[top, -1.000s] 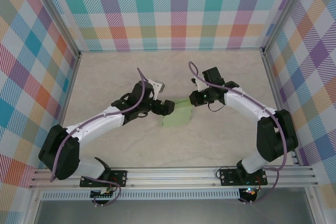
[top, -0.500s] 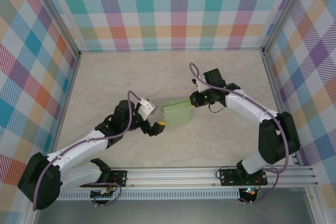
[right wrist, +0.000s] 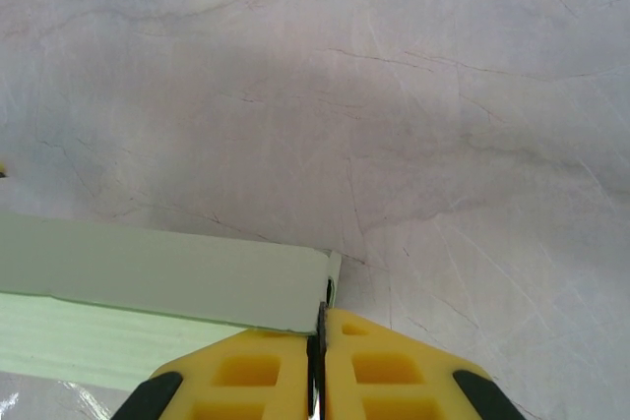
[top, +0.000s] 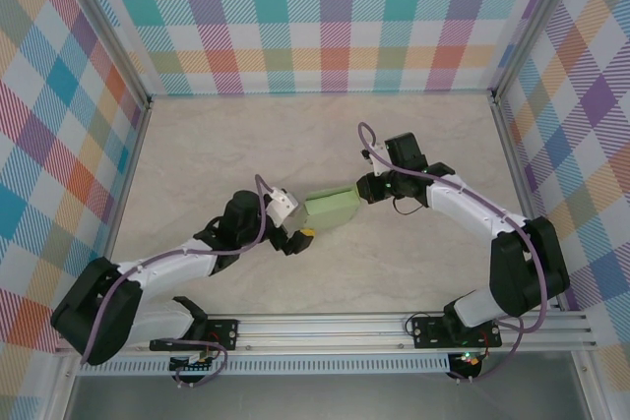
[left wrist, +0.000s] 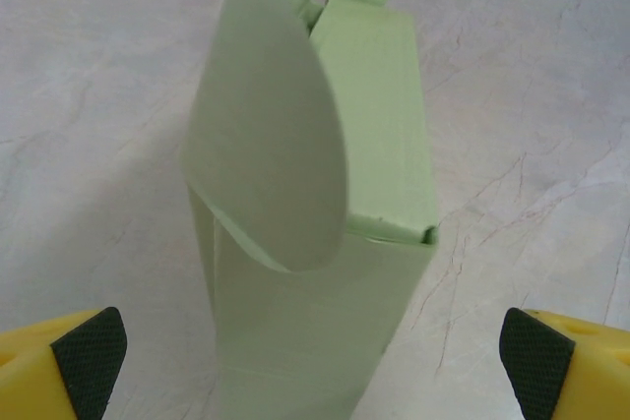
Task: Fold the paper box
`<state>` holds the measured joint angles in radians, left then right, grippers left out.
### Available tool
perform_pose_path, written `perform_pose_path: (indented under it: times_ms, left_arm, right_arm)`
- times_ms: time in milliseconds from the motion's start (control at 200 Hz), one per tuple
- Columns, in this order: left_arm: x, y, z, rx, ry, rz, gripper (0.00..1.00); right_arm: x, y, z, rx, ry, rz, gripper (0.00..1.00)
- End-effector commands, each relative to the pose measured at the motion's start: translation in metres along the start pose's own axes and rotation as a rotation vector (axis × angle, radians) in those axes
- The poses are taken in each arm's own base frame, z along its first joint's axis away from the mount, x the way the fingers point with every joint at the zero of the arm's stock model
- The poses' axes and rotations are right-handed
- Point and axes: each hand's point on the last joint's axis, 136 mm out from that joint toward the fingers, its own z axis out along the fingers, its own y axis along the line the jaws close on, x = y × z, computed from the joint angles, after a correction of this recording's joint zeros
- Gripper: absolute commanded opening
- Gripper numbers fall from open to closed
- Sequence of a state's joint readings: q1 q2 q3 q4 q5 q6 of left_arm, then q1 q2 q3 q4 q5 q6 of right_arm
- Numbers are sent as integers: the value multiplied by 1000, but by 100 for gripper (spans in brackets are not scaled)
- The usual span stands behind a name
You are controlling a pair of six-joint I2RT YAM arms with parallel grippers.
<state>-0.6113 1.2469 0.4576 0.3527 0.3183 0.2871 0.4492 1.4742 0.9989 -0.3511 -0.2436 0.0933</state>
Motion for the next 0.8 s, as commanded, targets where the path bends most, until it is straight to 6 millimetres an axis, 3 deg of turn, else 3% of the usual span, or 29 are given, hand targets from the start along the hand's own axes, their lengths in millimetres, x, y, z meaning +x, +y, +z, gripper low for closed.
perform_pose_path:
  times_ms: [0, 125, 525, 795]
  left_arm:
    - [-25, 4, 7, 12, -77, 70, 100]
    - [-25, 6, 17, 24, -71, 72, 99]
    - [-35, 4, 14, 27, -112, 83, 59]
    - [-42, 7, 14, 21, -121, 71, 48]
  right_arm:
    - [-5, 8, -4, -27, -33, -25, 11]
    - [-6, 8, -5, -27, -35, -29, 11]
    - [2, 6, 1, -31, -35, -17, 11]
    - [2, 4, 2, -25, -51, -5, 16]
